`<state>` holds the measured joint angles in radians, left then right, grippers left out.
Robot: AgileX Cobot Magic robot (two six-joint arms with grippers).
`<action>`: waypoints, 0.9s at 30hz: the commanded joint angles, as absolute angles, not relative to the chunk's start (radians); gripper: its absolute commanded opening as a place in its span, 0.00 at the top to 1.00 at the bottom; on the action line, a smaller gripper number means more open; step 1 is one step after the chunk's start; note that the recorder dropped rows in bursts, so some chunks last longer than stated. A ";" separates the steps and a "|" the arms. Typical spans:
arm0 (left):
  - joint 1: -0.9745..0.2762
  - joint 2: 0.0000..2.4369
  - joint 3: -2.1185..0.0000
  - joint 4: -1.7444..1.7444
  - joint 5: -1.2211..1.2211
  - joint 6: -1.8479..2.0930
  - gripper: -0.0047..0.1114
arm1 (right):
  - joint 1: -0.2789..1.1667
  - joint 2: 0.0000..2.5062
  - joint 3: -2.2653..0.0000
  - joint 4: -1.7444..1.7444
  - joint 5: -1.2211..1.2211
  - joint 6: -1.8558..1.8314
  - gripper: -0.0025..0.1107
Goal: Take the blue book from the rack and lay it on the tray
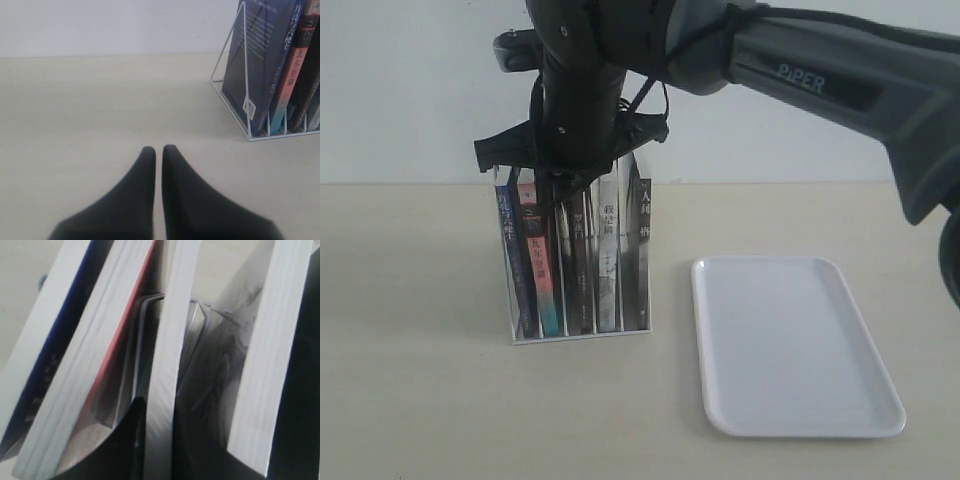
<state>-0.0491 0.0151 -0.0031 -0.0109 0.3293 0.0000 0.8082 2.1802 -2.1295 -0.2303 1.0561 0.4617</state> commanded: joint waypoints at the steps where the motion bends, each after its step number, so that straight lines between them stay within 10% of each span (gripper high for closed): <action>1: -0.046 0.008 0.000 -0.010 0.315 0.006 0.92 | 0.807 2.176 -2.129 -0.240 1.062 0.462 0.98; 27: -0.046 0.008 0.000 -0.010 0.315 0.006 0.92 | 0.807 2.091 -2.282 -0.275 1.110 0.436 0.98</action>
<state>-0.0491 0.0151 -0.0031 -0.0109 0.3293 0.0000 0.8082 2.1057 -2.2716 -0.2613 1.1290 0.4461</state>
